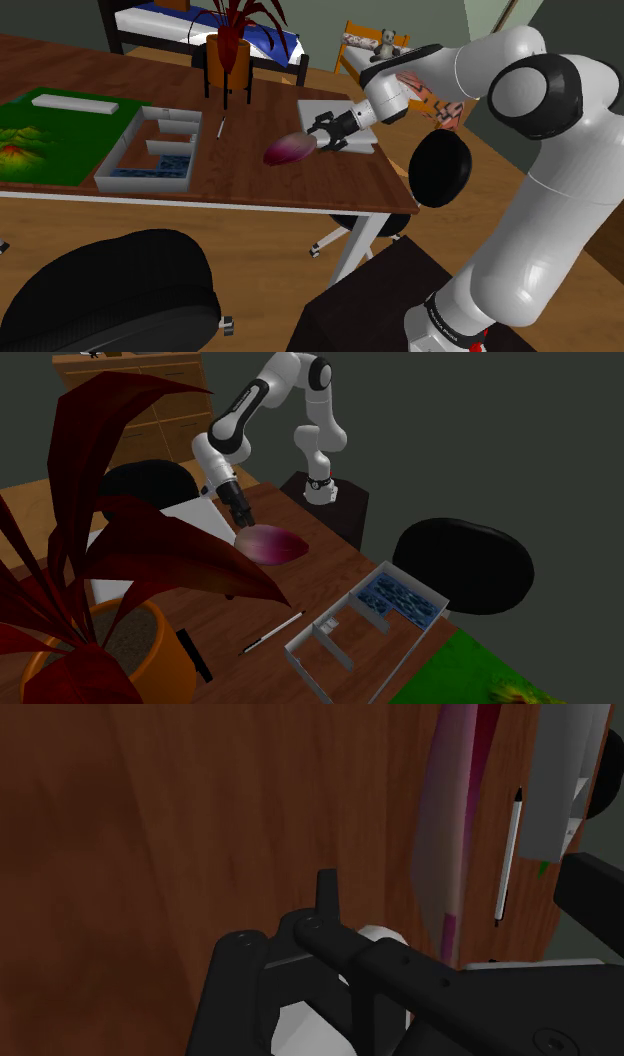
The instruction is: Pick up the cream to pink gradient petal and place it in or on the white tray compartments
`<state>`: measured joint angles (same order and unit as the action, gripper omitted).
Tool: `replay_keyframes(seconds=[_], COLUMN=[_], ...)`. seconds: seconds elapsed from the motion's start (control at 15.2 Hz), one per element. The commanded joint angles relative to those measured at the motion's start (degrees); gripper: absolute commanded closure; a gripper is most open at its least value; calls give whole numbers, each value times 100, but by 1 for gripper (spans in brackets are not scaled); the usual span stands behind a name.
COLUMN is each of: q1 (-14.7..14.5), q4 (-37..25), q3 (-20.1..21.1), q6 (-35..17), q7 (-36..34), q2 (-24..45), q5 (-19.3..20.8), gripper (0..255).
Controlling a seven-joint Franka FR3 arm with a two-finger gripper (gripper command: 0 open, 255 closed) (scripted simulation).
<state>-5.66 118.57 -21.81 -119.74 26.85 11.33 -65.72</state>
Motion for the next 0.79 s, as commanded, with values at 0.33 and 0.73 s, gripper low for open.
replay_keyframes(seconds=[0.33,0.73], q1=[-55,-55], q4=[10,10], q3=[66,66], q6=[-115,-114], q7=[57,57], q2=[91,90], q5=[-129,-128], gripper=[0,255])
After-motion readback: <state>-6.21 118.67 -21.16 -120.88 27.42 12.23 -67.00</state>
